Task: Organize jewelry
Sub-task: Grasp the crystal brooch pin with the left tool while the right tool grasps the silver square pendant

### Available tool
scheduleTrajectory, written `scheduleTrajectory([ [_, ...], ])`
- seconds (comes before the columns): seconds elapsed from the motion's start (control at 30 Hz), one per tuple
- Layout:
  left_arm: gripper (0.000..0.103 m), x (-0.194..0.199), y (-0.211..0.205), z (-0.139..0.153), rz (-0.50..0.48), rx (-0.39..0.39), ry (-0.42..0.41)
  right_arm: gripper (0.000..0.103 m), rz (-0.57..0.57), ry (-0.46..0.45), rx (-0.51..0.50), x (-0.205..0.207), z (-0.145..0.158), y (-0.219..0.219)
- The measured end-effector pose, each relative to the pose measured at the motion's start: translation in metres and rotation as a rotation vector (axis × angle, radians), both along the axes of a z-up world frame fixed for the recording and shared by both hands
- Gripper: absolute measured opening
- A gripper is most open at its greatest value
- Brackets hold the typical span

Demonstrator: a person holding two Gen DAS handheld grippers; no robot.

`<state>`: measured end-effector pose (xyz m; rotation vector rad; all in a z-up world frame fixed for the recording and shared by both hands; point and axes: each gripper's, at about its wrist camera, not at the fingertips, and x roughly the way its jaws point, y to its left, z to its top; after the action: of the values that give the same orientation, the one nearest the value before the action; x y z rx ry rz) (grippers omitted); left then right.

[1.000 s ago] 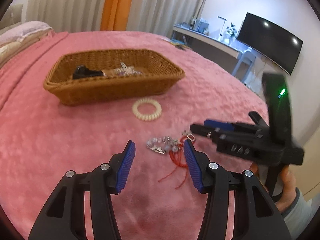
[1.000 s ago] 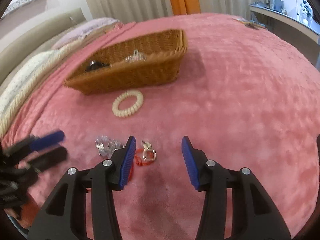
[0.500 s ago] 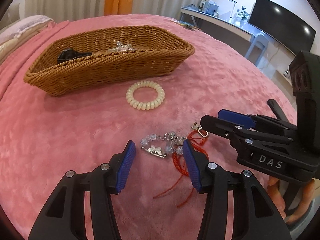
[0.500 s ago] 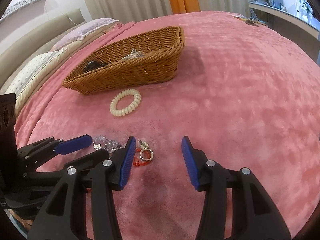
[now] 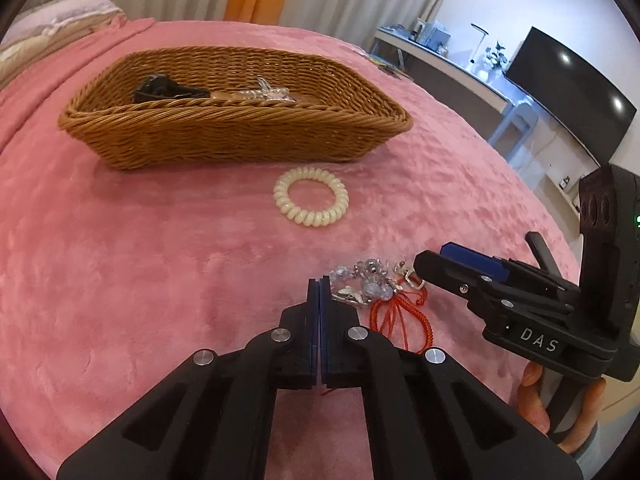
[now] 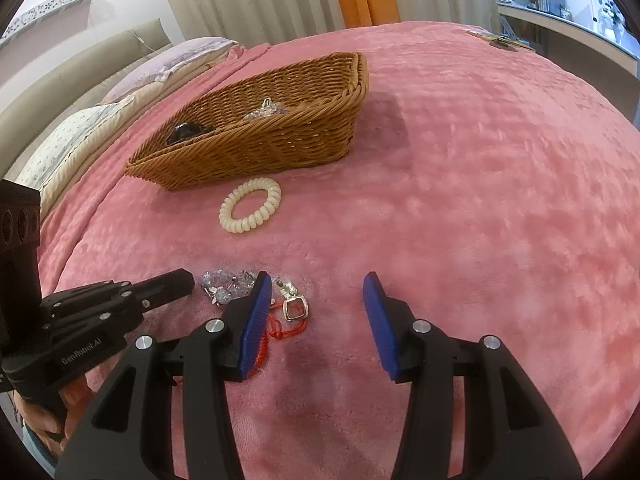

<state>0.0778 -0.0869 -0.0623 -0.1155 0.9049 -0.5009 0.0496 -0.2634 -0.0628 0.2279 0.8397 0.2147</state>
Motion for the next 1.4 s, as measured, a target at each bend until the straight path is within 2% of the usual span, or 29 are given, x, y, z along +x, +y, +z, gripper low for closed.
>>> scheduleTrajectory([
  [0.13, 0.001, 0.002, 0.001, 0.001, -0.031, -0.057, 0.026, 0.044, -0.002, 0.002, 0.011, 0.001, -0.001, -0.002],
  [0.2, 0.028, 0.004, -0.001, 0.003, -0.032, -0.046, 0.019, 0.044, -0.003, 0.003, 0.018, 0.001, -0.001, -0.003],
  [0.27, 0.033, 0.009, -0.006, 0.000, -0.037, -0.026, 0.035, 0.044, -0.003, 0.003, 0.023, 0.001, -0.002, -0.004],
  [0.37, 0.032, 0.017, -0.020, -0.007, -0.045, 0.032, 0.046, 0.044, -0.001, 0.003, 0.032, 0.001, -0.002, -0.005],
  [0.43, 0.021, 0.016, -0.031, -0.007, -0.050, 0.085, 0.021, 0.044, 0.000, 0.003, 0.037, 0.001, -0.003, -0.005],
  [0.47, 0.013, 0.015, -0.035, -0.007, -0.057, 0.105, 0.010, 0.044, 0.000, 0.003, 0.041, 0.001, -0.003, -0.006],
  [0.53, 0.007, 0.011, -0.040, -0.005, -0.066, 0.115, -0.013, 0.044, -0.001, 0.006, 0.051, 0.001, -0.003, -0.007],
  [0.67, 0.007, 0.008, -0.027, 0.002, -0.039, 0.077, -0.030, 0.044, -0.005, 0.005, 0.060, 0.001, -0.003, -0.008],
  [0.83, 0.007, 0.000, 0.007, 0.011, 0.050, 0.079, -0.057, 0.044, -0.012, 0.002, 0.053, 0.001, -0.003, -0.008],
  [0.93, 0.007, -0.003, 0.027, 0.009, 0.074, 0.083, -0.035, 0.044, -0.016, 0.001, 0.043, 0.001, -0.003, -0.006],
  [1.13, 0.008, -0.020, 0.033, 0.001, -0.027, 0.072, 0.025, 0.044, -0.015, 0.003, 0.024, 0.001, -0.004, -0.004],
  [1.17, 0.011, -0.023, 0.030, 0.002, -0.049, 0.081, 0.025, 0.044, -0.015, 0.002, 0.025, 0.001, -0.003, -0.004],
  [1.23, 0.027, -0.026, 0.028, 0.003, -0.064, 0.105, 0.015, 0.044, -0.014, 0.002, 0.025, 0.001, -0.004, -0.004],
  [1.3, 0.050, -0.030, 0.028, 0.007, -0.059, 0.107, -0.017, 0.044, -0.014, 0.001, 0.025, 0.001, -0.003, -0.004],
  [1.4, 0.052, -0.027, 0.027, 0.010, -0.038, 0.114, -0.044, 0.044, -0.011, -0.008, 0.029, 0.000, -0.003, -0.004],
])
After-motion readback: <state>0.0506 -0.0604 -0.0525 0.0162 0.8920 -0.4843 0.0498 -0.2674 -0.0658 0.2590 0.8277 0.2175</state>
